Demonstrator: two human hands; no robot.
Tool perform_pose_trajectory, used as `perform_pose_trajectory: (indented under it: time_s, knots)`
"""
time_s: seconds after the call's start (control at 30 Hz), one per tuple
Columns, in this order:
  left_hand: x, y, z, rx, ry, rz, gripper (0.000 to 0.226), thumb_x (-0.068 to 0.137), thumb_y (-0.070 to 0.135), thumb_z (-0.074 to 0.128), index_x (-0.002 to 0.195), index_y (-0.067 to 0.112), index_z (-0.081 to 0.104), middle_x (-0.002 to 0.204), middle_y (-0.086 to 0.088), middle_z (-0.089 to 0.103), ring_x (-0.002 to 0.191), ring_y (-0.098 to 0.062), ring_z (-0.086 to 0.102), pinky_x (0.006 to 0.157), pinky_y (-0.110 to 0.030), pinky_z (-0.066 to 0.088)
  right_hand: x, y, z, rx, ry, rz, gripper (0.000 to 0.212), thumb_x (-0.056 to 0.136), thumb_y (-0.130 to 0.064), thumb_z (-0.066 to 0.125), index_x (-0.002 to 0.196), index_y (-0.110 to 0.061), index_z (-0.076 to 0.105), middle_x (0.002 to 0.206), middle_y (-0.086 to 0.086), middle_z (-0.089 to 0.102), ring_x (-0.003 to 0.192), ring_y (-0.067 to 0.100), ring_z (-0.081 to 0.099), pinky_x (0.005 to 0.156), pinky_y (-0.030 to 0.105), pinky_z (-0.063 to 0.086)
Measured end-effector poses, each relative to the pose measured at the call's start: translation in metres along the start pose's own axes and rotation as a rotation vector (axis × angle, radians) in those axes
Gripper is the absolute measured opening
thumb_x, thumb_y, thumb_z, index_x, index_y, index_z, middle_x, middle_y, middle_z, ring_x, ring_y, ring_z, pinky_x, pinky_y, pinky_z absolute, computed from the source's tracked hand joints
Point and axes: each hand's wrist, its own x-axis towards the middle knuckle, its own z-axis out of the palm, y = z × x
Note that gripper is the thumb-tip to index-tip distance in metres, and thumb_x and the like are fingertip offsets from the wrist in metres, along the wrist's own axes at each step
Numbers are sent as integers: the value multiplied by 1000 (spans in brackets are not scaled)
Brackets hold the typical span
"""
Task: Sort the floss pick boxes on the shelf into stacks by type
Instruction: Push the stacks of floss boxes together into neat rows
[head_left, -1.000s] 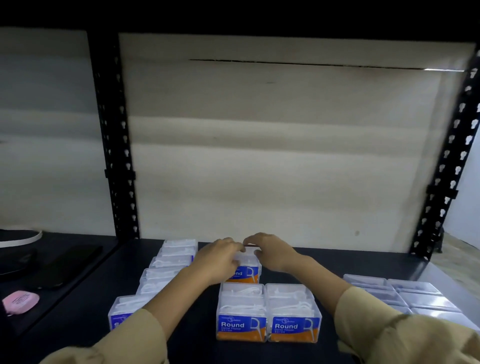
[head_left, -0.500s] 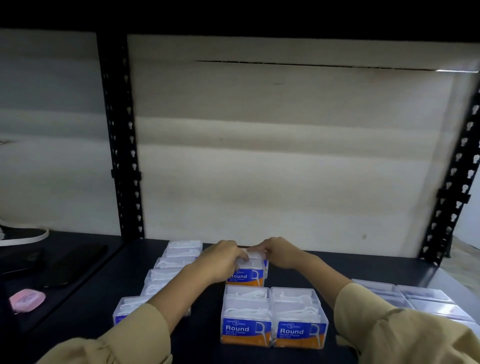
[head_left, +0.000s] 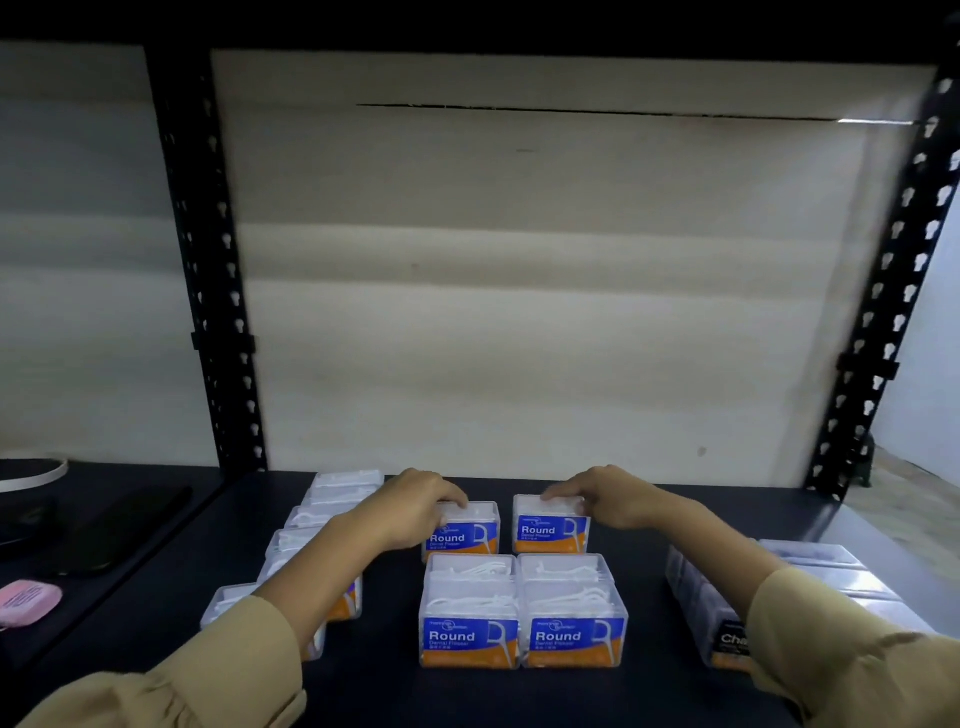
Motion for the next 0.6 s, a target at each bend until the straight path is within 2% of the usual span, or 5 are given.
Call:
perform_pose_trajectory:
  time_s: [0.3, 0.43, 0.6]
  knots:
    - [-3, 16, 1, -6, -41, 57, 38, 91, 13, 56, 126, 27, 57, 132, 0, 58, 107, -14, 55, 89, -26, 47, -28, -5, 4, 0, -32, -70, 46, 92, -5, 47, 133, -26, 51, 143, -6, 47, 131, 16, 43, 105, 28, 36]
    - [-7, 20, -3, 26, -60, 83, 38, 91, 12, 56, 126, 28, 58, 125, -1, 60, 92, -8, 47, 80, -21, 39, -34, -3, 7, 5, -22, -77, 46, 92, -4, 47, 131, -27, 52, 142, -8, 49, 130, 13, 44, 104, 24, 36]
    - [-11, 22, -7, 60, -97, 101, 37, 91, 13, 56, 124, 30, 58, 123, 1, 61, 91, -7, 46, 80, -21, 37, -45, -8, 9, 27, -24, -106, 44, 93, -4, 48, 131, -25, 53, 140, -10, 50, 129, 8, 44, 96, 13, 31]
